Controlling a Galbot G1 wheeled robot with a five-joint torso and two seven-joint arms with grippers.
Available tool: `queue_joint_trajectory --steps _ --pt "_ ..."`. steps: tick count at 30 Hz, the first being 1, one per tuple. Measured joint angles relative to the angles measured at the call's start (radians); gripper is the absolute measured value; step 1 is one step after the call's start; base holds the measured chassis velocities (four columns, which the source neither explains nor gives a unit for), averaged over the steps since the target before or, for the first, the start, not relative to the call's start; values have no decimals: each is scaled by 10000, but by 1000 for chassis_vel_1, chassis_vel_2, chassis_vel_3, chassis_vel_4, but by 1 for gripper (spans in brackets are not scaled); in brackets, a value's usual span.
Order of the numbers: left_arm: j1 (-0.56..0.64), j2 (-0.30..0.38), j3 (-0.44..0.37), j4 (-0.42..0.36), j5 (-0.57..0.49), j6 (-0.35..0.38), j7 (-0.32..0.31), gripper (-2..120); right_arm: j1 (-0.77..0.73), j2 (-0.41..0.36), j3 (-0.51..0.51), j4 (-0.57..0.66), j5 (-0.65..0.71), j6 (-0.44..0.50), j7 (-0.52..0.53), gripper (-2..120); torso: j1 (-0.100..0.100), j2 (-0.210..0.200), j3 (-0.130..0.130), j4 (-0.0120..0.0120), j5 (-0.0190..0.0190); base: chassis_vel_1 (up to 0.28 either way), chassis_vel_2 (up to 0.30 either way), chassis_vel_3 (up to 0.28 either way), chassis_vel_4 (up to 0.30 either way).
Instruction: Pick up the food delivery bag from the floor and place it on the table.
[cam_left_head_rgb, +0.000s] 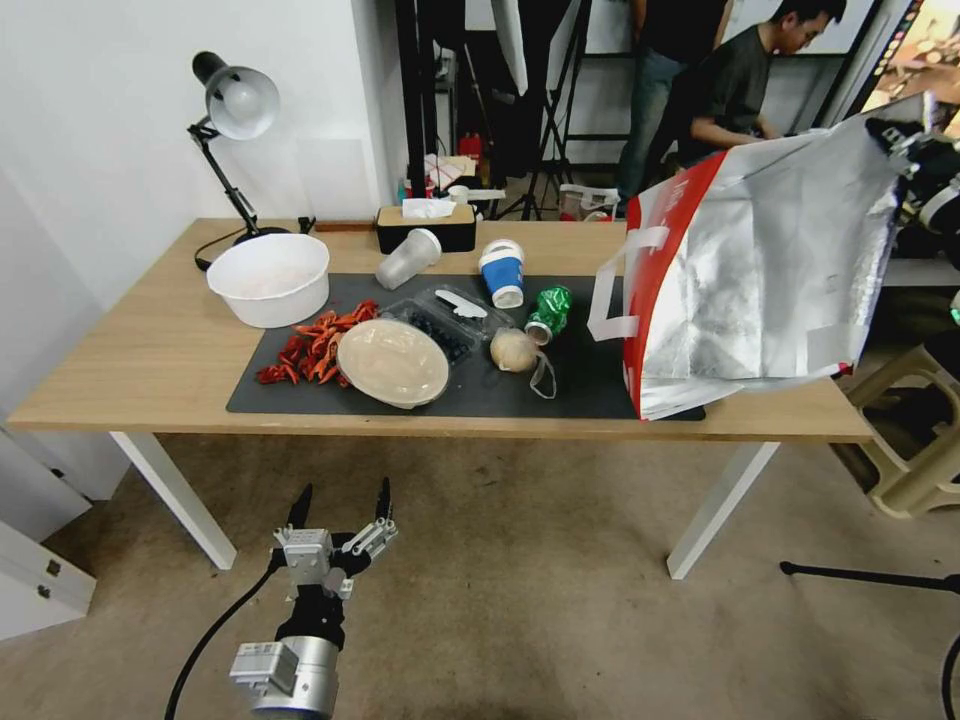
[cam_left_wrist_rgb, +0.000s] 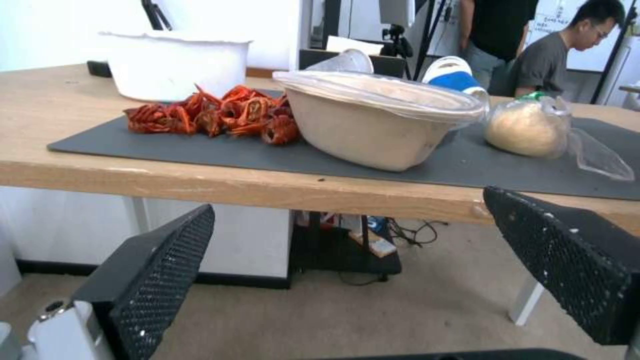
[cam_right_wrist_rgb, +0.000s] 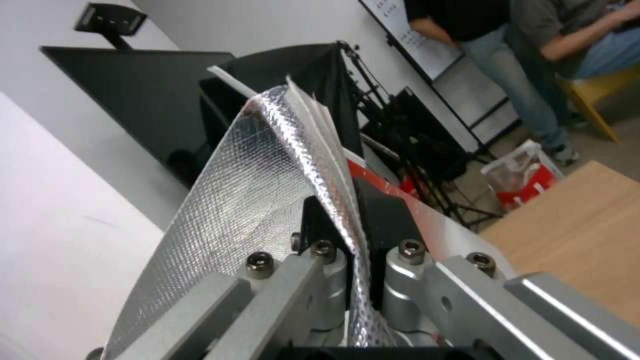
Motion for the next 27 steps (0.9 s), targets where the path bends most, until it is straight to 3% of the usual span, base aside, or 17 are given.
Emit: queue_joint_trajectory --steps 27 --pt "74 -41 -4 126 99 -234 10 100 -71 365 -371 -904 -358 -175 -782 0 -1 -3 -2 -1 0 0 0 0 0"
